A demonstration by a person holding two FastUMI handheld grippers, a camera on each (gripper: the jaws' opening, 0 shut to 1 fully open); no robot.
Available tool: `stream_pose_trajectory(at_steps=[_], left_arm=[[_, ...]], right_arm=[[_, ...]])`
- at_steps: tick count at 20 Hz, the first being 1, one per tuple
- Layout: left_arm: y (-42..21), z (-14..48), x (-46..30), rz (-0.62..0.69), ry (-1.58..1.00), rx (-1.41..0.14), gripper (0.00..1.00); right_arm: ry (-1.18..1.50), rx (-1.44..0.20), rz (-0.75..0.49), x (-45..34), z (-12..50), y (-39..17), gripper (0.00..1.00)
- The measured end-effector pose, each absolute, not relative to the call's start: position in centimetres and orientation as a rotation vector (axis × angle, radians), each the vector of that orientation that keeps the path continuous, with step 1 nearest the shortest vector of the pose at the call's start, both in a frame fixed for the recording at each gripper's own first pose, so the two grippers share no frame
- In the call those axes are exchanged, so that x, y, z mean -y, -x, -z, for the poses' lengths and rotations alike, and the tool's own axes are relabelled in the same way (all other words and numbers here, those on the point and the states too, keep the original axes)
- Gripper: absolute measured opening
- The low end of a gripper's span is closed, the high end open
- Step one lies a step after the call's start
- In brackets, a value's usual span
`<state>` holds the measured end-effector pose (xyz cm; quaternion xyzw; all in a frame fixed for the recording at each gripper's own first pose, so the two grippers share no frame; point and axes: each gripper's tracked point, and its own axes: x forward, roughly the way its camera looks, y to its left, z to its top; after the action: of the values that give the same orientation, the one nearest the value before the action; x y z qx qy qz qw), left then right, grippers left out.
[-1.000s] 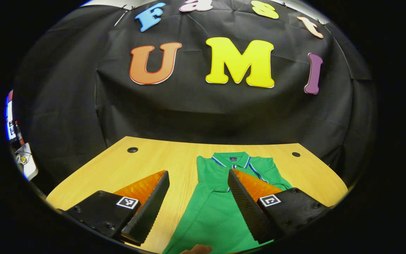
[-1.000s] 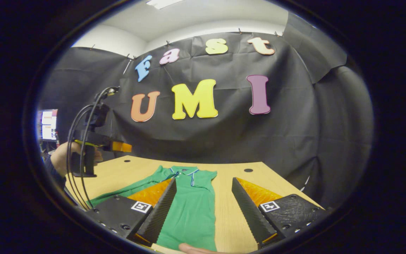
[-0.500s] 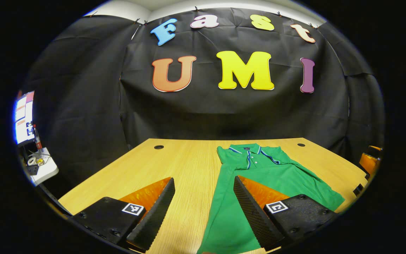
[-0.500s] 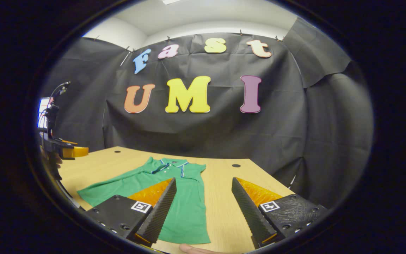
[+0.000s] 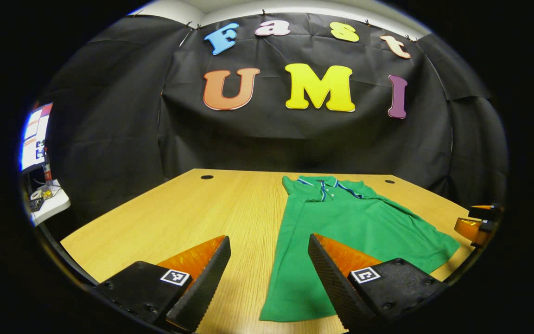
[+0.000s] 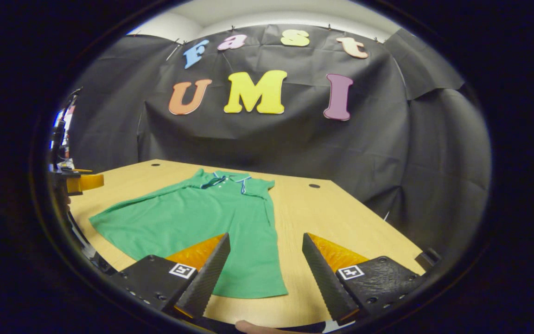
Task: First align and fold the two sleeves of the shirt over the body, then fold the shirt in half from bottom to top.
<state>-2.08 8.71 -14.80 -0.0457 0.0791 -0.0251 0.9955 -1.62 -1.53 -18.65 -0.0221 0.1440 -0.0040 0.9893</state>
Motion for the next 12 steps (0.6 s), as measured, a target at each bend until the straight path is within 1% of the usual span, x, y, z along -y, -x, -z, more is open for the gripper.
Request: stream_pose_trajectory(at_steps=[4,6,7,10,12], left_arm=[[2.8,18.5,-9.1,0.049,0.086,-0.236,1.0],[3.2,19.9,-9.0,0.055,0.085,-0.271,1.0],[3.6,20.1,-8.6,0.064,0.087,-0.281,1.0],[4.3,20.4,-7.8,0.091,0.093,-0.286,1.0],[4.3,20.7,-7.4,0.097,0.081,-0.299,1.0]], right_arm=[[0.042,-0.343,0.014,1.2,21.5,2.2,0.95],[0.027,-0.396,0.016,1.2,23.1,2.5,0.95],[0.0,-0.416,0.013,1.2,23.6,3.0,0.96],[0.008,-0.415,0.005,1.6,23.6,3.9,0.95],[0.009,-0.412,0.03,2.8,23.5,3.9,0.96]])
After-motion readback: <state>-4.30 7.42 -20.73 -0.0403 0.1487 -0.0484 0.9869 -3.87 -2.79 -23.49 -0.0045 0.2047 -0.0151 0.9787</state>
